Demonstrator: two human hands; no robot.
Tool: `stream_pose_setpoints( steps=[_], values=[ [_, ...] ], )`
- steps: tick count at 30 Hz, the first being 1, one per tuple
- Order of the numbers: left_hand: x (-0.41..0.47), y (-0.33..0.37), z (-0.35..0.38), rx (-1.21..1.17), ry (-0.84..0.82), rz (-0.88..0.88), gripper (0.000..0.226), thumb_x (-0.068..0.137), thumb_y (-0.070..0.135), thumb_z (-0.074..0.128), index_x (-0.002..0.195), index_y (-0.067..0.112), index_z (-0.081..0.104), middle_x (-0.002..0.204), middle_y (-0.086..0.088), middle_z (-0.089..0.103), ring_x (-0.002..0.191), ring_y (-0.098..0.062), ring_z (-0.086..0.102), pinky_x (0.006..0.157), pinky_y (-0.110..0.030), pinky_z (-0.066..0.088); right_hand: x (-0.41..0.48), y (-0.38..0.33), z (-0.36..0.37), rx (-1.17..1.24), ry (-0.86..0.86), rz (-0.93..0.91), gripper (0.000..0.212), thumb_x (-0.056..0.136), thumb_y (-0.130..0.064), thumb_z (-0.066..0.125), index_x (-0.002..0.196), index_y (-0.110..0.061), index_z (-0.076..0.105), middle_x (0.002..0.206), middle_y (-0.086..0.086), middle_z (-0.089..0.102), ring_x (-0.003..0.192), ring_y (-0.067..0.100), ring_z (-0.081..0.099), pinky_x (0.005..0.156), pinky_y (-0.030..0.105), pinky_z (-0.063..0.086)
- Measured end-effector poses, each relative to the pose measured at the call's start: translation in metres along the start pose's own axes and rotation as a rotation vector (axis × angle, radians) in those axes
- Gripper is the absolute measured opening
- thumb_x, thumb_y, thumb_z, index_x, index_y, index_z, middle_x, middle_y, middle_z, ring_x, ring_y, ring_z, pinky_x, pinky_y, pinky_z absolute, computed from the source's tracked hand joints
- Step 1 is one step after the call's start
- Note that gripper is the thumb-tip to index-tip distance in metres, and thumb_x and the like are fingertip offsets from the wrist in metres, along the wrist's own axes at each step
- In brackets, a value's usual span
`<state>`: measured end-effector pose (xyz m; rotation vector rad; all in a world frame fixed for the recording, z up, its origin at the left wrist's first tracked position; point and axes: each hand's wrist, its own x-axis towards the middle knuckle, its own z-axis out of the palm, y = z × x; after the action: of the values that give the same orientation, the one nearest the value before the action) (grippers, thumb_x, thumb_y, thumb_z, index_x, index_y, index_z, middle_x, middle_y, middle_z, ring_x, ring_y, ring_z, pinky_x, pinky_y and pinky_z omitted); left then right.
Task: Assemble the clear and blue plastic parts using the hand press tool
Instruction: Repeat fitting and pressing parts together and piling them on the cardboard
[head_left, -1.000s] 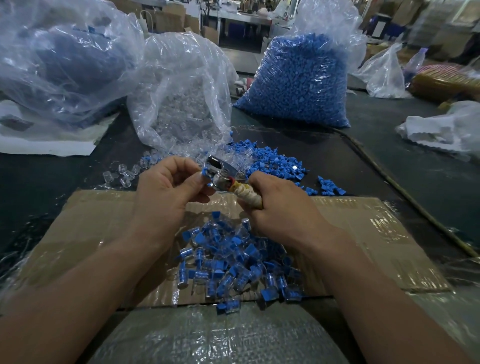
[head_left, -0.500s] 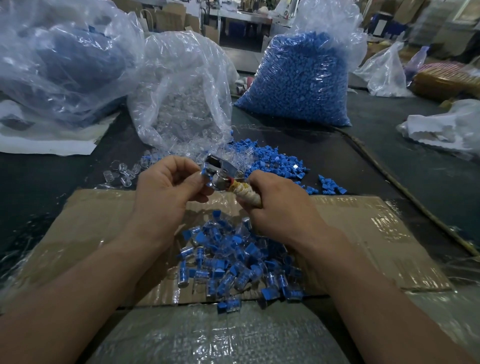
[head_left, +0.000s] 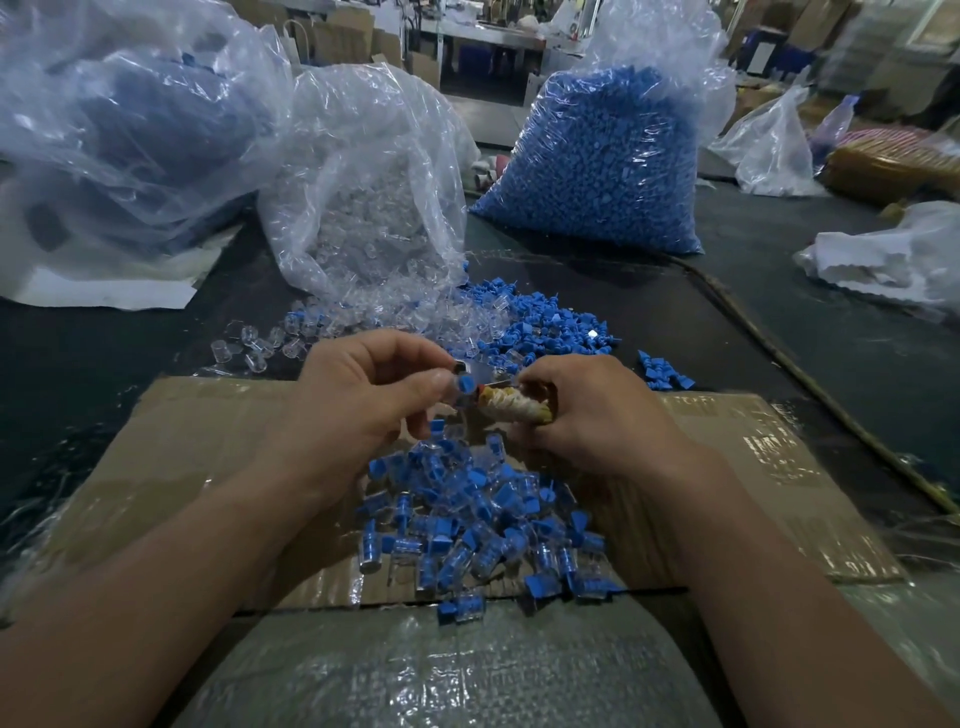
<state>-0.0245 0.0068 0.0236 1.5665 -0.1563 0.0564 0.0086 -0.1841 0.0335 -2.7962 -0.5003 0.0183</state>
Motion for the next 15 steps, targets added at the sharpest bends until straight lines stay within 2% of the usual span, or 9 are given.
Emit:
stream_pose_setpoints(
  steps=[4,9,11,12,15],
  values=[
    [-0.003,0.002,0.002,0.025,-0.107,0.035,0.010,0.058,0.022,0.069,0.067,0.023,0.072,0.060,-0.001,0.067,0.044,-0.003,0.051,0.041,-0.014,0.041,0.000,0.001,-0.001,0.007,-0.031,0.005,0.030,0.071,-0.043,0.073,0.094,-0.028,0.062,0.083,-0.012,0.058,0.070,-0.002,0.046,0.053,0.021,0.031],
    [-0.006,0.003,0.003,0.105,-0.210,0.071,0.018,0.052,0.033,0.070,0.068,0.025,0.074,0.067,-0.003,0.069,0.059,-0.007,0.060,0.058,-0.016,0.051,-0.001,0.001,-0.003,0.027,-0.115,0.009,0.031,0.065,-0.045,0.077,0.083,-0.033,0.054,0.078,-0.017,0.051,0.070,-0.002,0.045,0.054,0.022,0.028],
    [-0.005,0.002,0.003,0.114,-0.176,0.076,0.021,0.055,0.035,0.068,0.071,0.023,0.073,0.065,-0.003,0.068,0.053,-0.005,0.055,0.051,-0.013,0.046,-0.001,0.002,-0.003,0.044,-0.148,0.014,0.035,0.064,-0.045,0.077,0.086,-0.033,0.053,0.081,-0.017,0.048,0.074,0.003,0.046,0.056,0.022,0.029],
    [-0.003,0.000,0.001,0.129,-0.133,0.083,0.020,0.058,0.034,0.067,0.071,0.021,0.073,0.064,-0.002,0.067,0.049,-0.004,0.052,0.048,-0.012,0.044,-0.001,0.002,-0.004,0.040,-0.162,0.018,0.040,0.063,-0.046,0.077,0.094,-0.032,0.055,0.084,-0.017,0.045,0.079,0.005,0.046,0.061,0.023,0.031],
    [0.007,-0.007,-0.006,0.154,0.107,0.060,0.006,0.074,0.019,0.066,0.073,0.021,0.071,0.067,0.002,0.069,0.056,-0.011,0.057,0.055,-0.020,0.052,-0.002,0.004,-0.007,0.054,-0.197,0.035,0.061,0.064,-0.050,0.075,0.117,-0.028,0.054,0.089,-0.018,0.041,0.087,0.005,0.042,0.070,0.026,0.033]
  ],
)
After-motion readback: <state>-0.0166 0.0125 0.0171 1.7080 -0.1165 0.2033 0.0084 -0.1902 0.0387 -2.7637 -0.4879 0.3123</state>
